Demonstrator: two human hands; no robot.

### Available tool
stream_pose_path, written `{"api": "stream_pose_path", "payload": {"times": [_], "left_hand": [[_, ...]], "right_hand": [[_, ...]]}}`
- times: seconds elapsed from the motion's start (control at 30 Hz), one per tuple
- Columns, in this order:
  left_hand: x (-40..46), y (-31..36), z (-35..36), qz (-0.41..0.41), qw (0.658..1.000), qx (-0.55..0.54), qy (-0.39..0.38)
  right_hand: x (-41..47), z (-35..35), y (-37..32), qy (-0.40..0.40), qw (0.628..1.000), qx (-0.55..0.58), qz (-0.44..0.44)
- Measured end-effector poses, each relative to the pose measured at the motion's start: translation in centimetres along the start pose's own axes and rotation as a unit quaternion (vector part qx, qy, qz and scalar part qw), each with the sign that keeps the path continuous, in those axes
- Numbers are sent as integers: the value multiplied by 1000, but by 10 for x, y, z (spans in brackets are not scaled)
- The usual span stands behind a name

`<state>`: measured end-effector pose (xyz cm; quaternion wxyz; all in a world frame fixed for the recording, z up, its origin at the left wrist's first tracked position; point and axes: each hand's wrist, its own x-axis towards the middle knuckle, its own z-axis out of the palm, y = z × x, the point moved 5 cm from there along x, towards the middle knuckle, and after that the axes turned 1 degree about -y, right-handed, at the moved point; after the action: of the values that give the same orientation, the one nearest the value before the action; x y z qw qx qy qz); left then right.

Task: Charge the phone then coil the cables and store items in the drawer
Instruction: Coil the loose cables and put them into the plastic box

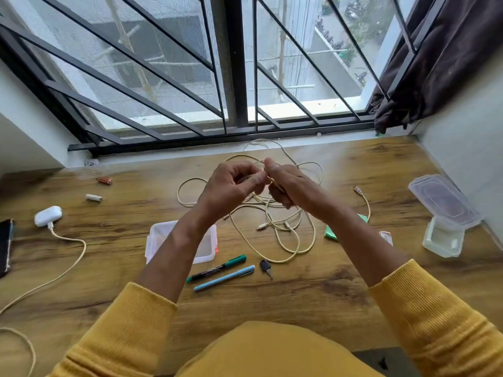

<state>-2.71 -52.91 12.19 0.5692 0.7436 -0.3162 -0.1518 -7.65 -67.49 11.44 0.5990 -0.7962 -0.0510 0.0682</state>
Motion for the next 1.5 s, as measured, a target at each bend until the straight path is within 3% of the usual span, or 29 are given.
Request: {"api": "stream_pose_path", "payload": {"times": [0.2,0.37,0.57,0.73,0.83,0.97,1.1,1.23,1.33,1.5], "left_hand": [[6,1,1,20,998,-27,-55],[7,-4,3,24,997,-63,-39],[4,-20,6,23,990,-116,76],[-4,-23,7,29,982,-88,163],[-8,-30,18,3,982,-83,171],[-9,-30,38,-27,988,-66,135],[-6,-16,52,-16,996,-59,67],[-1,5,46,6,1000,-2,21],[5,19,28,21,997,64,32],[16,36,-7,45,983,165,65]], "right_hand": [[-8,-8,4,-131,984,66,97],[-16,-2,5,-219,963,129,93],[-11,-2,-9,-159,954,256,8],[-3,-11,-24,-56,933,351,-52],[3,-19,-34,1,910,406,-86],[10,-26,-46,48,909,398,-112],[20,-32,-50,105,921,351,-132],[23,-35,-44,168,959,172,-148],[23,-38,-33,189,973,43,-126],[19,-40,-26,187,957,-202,-86]]}}
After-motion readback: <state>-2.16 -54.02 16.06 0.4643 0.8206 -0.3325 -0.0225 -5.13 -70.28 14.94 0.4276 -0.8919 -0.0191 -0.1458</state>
